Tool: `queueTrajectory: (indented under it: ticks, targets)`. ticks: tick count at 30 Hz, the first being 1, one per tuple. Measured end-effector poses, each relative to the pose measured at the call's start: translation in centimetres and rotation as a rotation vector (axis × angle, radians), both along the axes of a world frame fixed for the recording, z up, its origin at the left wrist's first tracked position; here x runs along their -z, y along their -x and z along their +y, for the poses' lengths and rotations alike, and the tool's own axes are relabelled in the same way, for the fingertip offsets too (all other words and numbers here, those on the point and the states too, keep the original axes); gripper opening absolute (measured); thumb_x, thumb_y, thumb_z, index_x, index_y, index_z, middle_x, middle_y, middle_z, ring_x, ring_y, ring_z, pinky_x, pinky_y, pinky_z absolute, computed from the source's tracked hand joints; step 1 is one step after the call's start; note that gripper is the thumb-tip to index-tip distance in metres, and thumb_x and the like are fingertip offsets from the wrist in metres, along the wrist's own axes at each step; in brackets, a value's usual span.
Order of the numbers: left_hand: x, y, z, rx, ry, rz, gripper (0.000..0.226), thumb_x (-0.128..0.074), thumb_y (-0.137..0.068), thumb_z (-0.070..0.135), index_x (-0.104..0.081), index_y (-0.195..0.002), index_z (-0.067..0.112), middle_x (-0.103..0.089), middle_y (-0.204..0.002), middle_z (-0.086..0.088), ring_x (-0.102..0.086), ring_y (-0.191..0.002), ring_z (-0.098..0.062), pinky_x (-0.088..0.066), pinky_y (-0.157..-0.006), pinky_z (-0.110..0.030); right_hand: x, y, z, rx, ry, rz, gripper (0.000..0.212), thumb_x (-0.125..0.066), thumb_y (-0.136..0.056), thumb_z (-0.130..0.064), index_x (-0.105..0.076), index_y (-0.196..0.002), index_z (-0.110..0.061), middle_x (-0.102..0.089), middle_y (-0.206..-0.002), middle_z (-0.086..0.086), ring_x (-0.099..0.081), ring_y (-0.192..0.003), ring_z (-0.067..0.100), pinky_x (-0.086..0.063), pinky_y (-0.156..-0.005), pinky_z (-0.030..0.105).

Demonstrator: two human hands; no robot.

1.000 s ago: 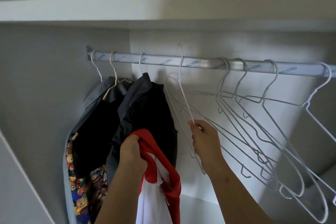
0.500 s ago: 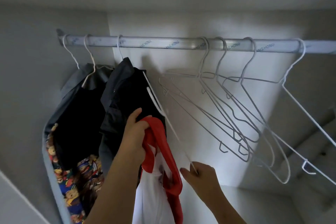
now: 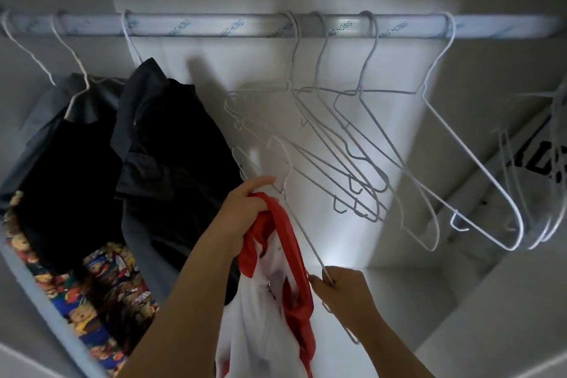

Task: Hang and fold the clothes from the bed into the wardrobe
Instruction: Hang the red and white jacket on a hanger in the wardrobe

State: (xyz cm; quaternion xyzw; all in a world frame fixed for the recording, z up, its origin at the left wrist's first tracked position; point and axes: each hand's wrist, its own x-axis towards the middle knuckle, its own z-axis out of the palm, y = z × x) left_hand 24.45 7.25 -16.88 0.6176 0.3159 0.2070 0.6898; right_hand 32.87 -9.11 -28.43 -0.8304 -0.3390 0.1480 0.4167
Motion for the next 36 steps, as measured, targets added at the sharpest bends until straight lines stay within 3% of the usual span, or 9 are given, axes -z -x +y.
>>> queueTrajectory:
  ticks: [5,10,12,17,22,25,27,32,36]
  targets:
    - [1.2,-0.3,-1.0,0.124,-0.125,0.088,0.044,-0.041,-0.088,-0.008,-0.067,-0.073,0.024,-0.067,-0.084,0.0,-0.064,-0.066,-0.013,-0.054,-0.056,-0.018,0.9,0.4,-1.1,-0.009,0.034,0.007,0.051,-0.064,-0.079,-0.017,-0.031,-0.04,-0.023,-0.038,-0.034,-0.009,-0.033,-0.035,0.006,-0.03,-0.042,0.014]
    - [3.4,-0.8,-2.8,0.338,-0.255,0.208,0.04,-0.041,-0.085,-0.01,-0.067,-0.079,0.02,-0.067,-0.088,0.006,-0.064,-0.085,-0.012,-0.052,-0.067,-0.015,-0.1,1.0,0.4,-0.004,-0.102,0.135,0.024,-0.069,-0.075,-0.017,-0.048,-0.071,-0.03,-0.055,-0.059,-0.013,-0.051,-0.052,-0.001,-0.04,-0.053,0.006]
    - [4.3,-0.9,-3.2,0.356,-0.297,0.234,0.042,-0.04,-0.083,-0.01,-0.066,-0.083,0.023,-0.065,-0.091,0.005,-0.063,-0.087,-0.013,-0.053,-0.072,-0.018,-0.8,1.0,1.0,0.011,-0.19,0.235,0.02,-0.068,-0.077,-0.017,-0.052,-0.078,-0.028,-0.055,-0.057,-0.013,-0.051,-0.05,0.0,-0.04,-0.051,0.007]
    - [5.4,-0.5,-2.0,0.049,-0.4,0.326,0.025,-0.048,-0.089,0.009,-0.05,-0.092,0.034,-0.055,-0.091,0.006,-0.056,-0.076,-0.01,-0.043,-0.057,-0.018,-0.9,0.5,0.4,0.112,-0.343,0.344,0.045,-0.067,-0.081,-0.009,-0.031,-0.056,-0.016,-0.029,-0.043,-0.011,-0.028,-0.04,0.005,-0.03,-0.045,0.01]
    - [6.2,0.1,0.7,-0.077,-0.449,0.392,0.006,-0.054,-0.089,0.023,-0.05,-0.094,0.026,-0.053,-0.086,0.006,-0.051,-0.075,-0.007,-0.037,-0.056,-0.019,-0.9,1.5,0.3,0.025,-0.255,0.349,0.023,-0.066,-0.085,-0.02,-0.053,-0.069,-0.01,-0.05,-0.057,-0.007,-0.043,-0.042,0.002,-0.034,-0.044,0.009]
    - [6.6,0.3,1.8,-0.089,-0.395,0.475,0.005,-0.051,-0.09,0.023,-0.051,-0.094,0.024,-0.05,-0.084,0.006,-0.048,-0.075,-0.01,-0.038,-0.062,-0.025,-0.6,1.4,0.1,0.179,-0.161,0.244,0.038,-0.056,-0.09,-0.035,-0.047,-0.064,-0.01,-0.047,-0.056,-0.003,-0.041,-0.045,0.004,-0.034,-0.048,0.011]
    - [7.1,0.7,2.4,-0.109,-0.353,0.52,0.007,-0.05,-0.09,0.022,-0.051,-0.097,0.021,-0.049,-0.085,0.003,-0.048,-0.078,-0.014,-0.04,-0.071,-0.03,-0.1,1.2,-0.3,0.243,-0.084,0.159,0.045,-0.049,-0.093,-0.039,-0.042,-0.061,-0.008,-0.043,-0.055,0.002,-0.038,-0.05,0.011,-0.034,-0.053,0.021]
    - [8.1,2.0,3.8,-0.252,-0.206,0.583,0.015,-0.052,-0.09,0.02,-0.048,-0.099,0.01,-0.052,-0.094,-0.009,-0.052,-0.091,-0.027,-0.044,-0.085,-0.037,0.6,1.2,-1.0,0.335,-0.115,0.211,0.043,-0.049,-0.093,-0.023,-0.043,-0.053,-0.008,-0.033,-0.038,-0.009,-0.03,-0.042,0.01,-0.028,-0.048,0.024]
    - [8.4,2.9,5.3,-0.39,-0.043,0.554,0.018,-0.049,-0.091,0.021,-0.051,-0.093,0.003,-0.052,-0.076,-0.011,-0.051,-0.073,-0.026,-0.043,-0.079,-0.037,0.5,1.2,-1.2,0.404,-0.181,0.233,0.055,-0.051,-0.09,-0.016,-0.02,-0.044,-0.021,-0.018,-0.033,-0.007,-0.019,-0.044,0.012,-0.019,-0.05,0.026]
